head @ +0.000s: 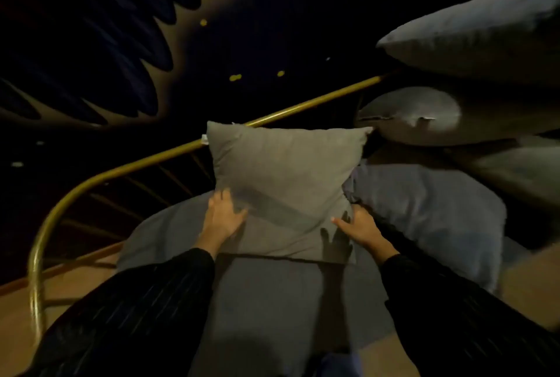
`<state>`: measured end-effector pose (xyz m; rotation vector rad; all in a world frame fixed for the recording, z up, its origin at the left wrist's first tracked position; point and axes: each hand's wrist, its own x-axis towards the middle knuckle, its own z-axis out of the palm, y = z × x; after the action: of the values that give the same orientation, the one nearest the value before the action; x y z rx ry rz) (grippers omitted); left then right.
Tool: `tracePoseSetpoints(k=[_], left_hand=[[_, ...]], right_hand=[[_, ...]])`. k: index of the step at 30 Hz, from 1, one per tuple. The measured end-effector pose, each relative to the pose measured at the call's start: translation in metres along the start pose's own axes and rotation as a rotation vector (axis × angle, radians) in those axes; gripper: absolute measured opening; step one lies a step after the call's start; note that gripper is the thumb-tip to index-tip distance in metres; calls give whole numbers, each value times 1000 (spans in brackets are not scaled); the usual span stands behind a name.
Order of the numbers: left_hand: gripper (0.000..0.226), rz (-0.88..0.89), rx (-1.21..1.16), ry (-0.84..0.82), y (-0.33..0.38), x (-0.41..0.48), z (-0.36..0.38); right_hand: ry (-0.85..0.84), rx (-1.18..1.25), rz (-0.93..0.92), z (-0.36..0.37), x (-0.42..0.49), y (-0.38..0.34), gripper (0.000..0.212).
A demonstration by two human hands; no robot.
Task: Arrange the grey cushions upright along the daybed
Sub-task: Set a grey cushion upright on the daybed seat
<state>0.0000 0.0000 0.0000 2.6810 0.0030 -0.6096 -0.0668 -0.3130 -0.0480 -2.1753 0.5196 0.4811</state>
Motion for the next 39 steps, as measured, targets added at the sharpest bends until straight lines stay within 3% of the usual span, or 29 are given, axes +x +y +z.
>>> tracePoseSetpoints(k=[5,10,13,17,20,25,29,36,39], left_hand=[[80,-248,-196,76,-8,22,-2],[105,-414,-540,135,-6,55,-5],[108,-451,-770,117,-2,77,-6],[106,-469,-973,17,-10,101,3],[105,-475,-1079,-34,-13,104,6],[85,-384,-1138,5,-11,84,9],[114,-403,-1075,40,-37,63,10],[110,-580,-1025,91,-171,-15,48],[118,-680,-1027,153,-224,-63,56]], right_hand=[[-50,282,109,4,36,-9,65],[-147,499,5,11,75,28,87],[-192,544,-7,11,84,30,91],[-202,612,144,14,89,23,68],[-188,693,186,18,85,21,69],[-57,776,163,24,64,7,74],[13,827,139,34,42,-11,73],[-185,805,175,100,-32,-35,78],[-220,769,166,141,-57,-54,83]])
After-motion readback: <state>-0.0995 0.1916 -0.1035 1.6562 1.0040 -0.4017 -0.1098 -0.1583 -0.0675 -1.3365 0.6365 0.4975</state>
